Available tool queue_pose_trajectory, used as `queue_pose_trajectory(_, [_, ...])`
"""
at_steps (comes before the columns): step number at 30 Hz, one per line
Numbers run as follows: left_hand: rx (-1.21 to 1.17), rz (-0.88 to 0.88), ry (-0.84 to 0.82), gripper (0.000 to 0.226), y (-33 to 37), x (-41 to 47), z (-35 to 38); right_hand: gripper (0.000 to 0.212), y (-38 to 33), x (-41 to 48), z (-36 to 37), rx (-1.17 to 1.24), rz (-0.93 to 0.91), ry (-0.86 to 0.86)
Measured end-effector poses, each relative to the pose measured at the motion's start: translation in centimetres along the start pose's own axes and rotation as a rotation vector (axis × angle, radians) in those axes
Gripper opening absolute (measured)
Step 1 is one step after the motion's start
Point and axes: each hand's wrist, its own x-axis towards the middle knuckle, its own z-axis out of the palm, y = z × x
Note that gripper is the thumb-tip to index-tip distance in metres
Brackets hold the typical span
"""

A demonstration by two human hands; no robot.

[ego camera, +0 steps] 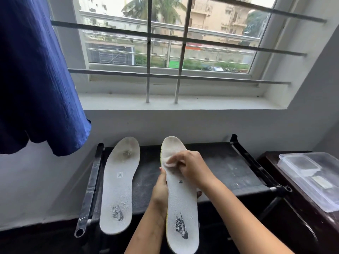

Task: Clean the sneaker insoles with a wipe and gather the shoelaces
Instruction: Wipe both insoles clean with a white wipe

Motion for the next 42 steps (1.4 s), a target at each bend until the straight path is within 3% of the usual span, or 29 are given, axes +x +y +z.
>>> queue_pose_trajectory(3, [-0.007,-0.035,-0.045,0.076,0.1,-0.3,0.0,0.037,-0.2,-0.7,-1.9,0.017,0.056,-0.122])
queue_pose_trajectory(7, [0.029,-0.025,-0.057,0.078,-0.1,-0.3,0.0,0.038,0.5,1.3,-2.9,0.007,0.078,0.164])
queue_pose_trajectory(9, [0.04,-0.026,-0.061,0.075,-0.1,-0.6,0.5,0.041,0.4,1.8,-2.1,-0.036,0.081,0.199])
queue_pose_trajectory(12, [-0.003,-0.026,-0.077,0.073,0.1,-0.6,0.7,0.04,0.3,1.0,-0.3,-0.072,-0.003,0.081])
queue_pose_trajectory(16, [-0.104,-0.002,-0.092,0.079,0.3,0.4,-0.1,0.042,0.6,-1.4,0.3,0.055,-0.066,-0.022])
queue_pose_trajectory(20, [-0.083,-0.009,-0.098,0.075,0.2,0.4,-0.1,0.048,0.6,-2.0,-2.2,0.083,-0.016,-0.185])
queue_pose_trajectory(27, [-0.048,-0.017,-0.095,0.077,-0.1,0.5,-0.2,0.037,2.2,1.9,-3.9,-0.02,0.021,0.1])
queue_pose_trajectory(32, [0.014,0.02,-0.112,0.074,0.0,0.6,0.0,0.038,3.0,1.0,-1.5,-0.15,-0.02,0.003])
queue_pose_trajectory(38, [-0.041,0.051,-0.044,0.073,-0.1,0.7,-0.2,0.039,1.8,-2.0,-1.1,-0.088,0.04,-0.012])
queue_pose_trajectory(42, [-0.029,0.08,-0.009,0.068,0.2,0.6,-0.2,0.033,0.3,-2.8,-2.7,0.032,0.104,-0.278])
